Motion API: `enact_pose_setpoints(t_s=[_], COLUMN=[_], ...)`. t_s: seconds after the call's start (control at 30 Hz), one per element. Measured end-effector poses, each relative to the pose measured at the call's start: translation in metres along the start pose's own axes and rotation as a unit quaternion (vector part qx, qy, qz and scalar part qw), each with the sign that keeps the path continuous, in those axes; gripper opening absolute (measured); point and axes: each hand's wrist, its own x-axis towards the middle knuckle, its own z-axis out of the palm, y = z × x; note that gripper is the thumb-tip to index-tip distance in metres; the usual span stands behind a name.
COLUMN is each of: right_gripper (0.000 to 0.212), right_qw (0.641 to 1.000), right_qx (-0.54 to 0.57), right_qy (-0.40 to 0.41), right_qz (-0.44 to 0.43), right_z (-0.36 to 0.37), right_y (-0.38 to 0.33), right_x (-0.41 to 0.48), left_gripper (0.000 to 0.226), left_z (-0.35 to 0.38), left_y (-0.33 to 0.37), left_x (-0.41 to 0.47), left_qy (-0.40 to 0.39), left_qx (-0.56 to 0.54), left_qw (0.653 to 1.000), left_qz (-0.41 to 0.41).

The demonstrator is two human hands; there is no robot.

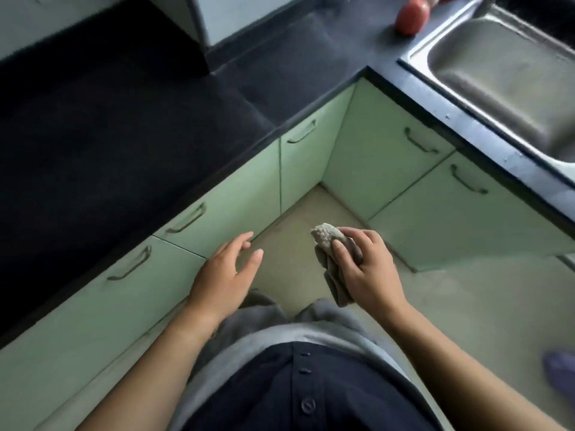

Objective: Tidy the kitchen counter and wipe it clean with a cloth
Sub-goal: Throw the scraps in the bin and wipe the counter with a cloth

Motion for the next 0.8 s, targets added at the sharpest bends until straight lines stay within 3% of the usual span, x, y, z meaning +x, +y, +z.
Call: enact_pose_setpoints(t_s=[0.17, 0.37, 0.57, 0.8], right_gripper=[0.02, 0.021, 0.024, 0.027], right_qw=[0.997, 0.996, 0.999, 0.997], right_qx=[0.04, 0.031, -0.014, -0.058], right_qy=[0.045, 0.043, 0.024, 0.008], right_qz=[0.057, 0.076, 0.039, -0.057], right_z=[-0.032, -0.042, -0.047, -0.065], right_y=[0.034, 0.049, 0.043, -0.014], right_x=[-0.024, 0.012, 0.109, 0.261], left_gripper=[0.051, 0.045, 0.038, 0.036], left_z=[0.027, 0.033, 0.02, -0.021], left_y=[0.039, 0.062, 0.081, 0.113], left_x=[0.005, 0.04, 0.122, 0.231], left_qy=[-0.051, -0.061, -0.05, -0.005], left_qx=[-0.018, 0.012, 0.009, -0.002], left_qw=[0.998, 0.996, 0.998, 0.999], left_qz=[0.03, 0.058, 0.049, 0.04])
